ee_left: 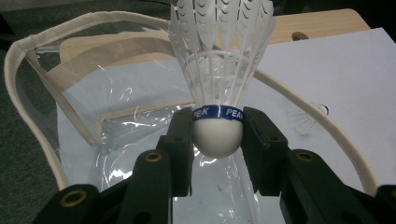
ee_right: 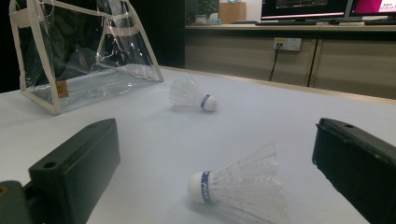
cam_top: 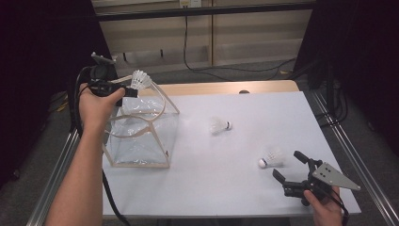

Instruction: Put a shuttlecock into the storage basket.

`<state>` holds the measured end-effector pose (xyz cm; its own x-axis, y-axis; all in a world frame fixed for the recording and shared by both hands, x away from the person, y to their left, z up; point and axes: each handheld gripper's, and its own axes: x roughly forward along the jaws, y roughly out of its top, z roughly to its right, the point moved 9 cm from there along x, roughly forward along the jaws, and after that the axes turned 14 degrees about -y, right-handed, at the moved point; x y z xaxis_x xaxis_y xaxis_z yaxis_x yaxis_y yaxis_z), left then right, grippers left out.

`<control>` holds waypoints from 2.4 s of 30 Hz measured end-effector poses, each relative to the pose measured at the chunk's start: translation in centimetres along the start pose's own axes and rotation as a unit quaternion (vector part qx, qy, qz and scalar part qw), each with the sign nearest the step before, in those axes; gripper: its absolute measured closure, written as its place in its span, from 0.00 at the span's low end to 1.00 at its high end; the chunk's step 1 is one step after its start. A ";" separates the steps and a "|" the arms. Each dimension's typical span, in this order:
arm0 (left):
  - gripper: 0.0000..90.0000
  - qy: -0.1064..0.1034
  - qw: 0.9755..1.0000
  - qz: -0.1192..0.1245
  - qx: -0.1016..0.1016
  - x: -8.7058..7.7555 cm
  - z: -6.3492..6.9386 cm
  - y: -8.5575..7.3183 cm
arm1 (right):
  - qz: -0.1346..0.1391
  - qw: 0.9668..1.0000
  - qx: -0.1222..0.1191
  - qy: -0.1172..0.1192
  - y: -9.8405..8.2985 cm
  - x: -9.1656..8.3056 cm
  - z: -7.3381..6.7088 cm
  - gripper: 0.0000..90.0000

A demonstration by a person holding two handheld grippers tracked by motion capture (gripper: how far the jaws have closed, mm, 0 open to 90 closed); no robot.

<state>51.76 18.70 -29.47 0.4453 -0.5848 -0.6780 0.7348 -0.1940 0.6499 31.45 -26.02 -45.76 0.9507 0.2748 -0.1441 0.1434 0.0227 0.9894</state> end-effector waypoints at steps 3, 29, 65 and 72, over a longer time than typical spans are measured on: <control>0.73 0.001 1.000 -0.006 0.001 0.0 -0.2 -0.2 | 0.000 1.000 0.000 0.000 0.0 0.0 0.0 0.01; 0.73 0.010 1.000 -0.006 -0.012 0.6 -1.0 -0.7 | 0.000 1.000 0.001 0.001 0.0 0.0 0.0 0.01; 0.73 0.015 1.000 -0.013 -0.018 1.7 -1.6 -1.3 | -0.001 1.000 0.001 0.000 0.0 0.0 0.0 0.01; 0.73 0.015 1.000 -0.020 -0.019 1.9 -1.7 -1.5 | -0.001 1.000 0.001 0.001 -0.1 0.0 0.0 0.01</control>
<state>52.38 19.19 -32.33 0.4302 -0.5532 -0.7134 0.7705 -0.1867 0.6094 31.45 -26.00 -45.82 0.9497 0.2767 -0.1468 0.1463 0.0225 0.9890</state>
